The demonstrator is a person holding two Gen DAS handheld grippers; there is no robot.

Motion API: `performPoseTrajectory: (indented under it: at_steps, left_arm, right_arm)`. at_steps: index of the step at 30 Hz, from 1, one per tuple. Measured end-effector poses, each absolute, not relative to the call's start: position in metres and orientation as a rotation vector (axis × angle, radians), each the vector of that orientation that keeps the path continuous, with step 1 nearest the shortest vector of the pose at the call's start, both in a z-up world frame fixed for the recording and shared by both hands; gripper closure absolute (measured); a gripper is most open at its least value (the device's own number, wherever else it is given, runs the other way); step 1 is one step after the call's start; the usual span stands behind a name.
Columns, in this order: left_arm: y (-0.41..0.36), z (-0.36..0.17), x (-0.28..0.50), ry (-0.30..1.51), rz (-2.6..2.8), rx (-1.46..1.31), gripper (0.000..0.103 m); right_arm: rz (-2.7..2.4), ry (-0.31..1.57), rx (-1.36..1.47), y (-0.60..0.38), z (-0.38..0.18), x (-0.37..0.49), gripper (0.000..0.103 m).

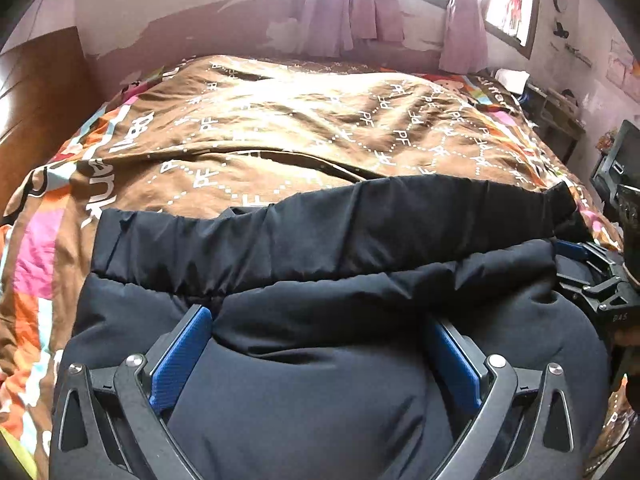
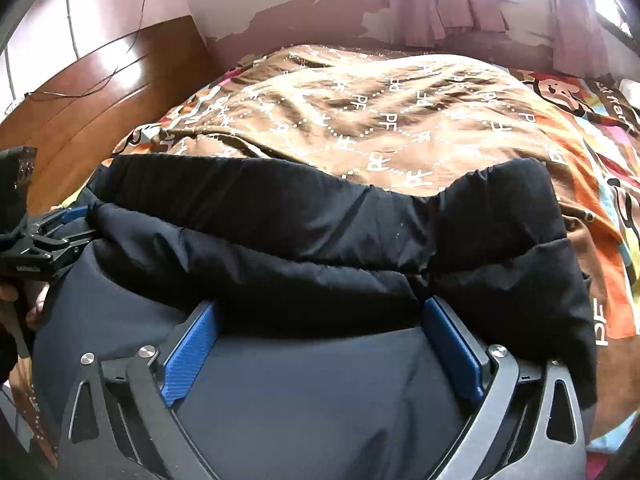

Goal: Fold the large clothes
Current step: 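Press both tools along the folded jacket edge to flatten it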

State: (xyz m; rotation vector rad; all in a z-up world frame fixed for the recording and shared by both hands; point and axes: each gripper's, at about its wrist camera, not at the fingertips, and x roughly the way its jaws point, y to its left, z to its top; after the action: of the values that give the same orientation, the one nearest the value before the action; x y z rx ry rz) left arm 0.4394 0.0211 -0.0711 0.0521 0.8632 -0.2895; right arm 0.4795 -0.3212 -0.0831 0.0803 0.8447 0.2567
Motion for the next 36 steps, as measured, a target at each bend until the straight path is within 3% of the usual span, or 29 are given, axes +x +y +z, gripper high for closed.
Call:
performPoseTrajectory:
  at_steps: [36]
  left_arm:
    - [0.028,-0.093,0.452,0.77,-0.32,-0.051,0.0]
  right_arm:
    - [0.289,0.742,0.145,-0.324,-0.112,0.499,0.0]
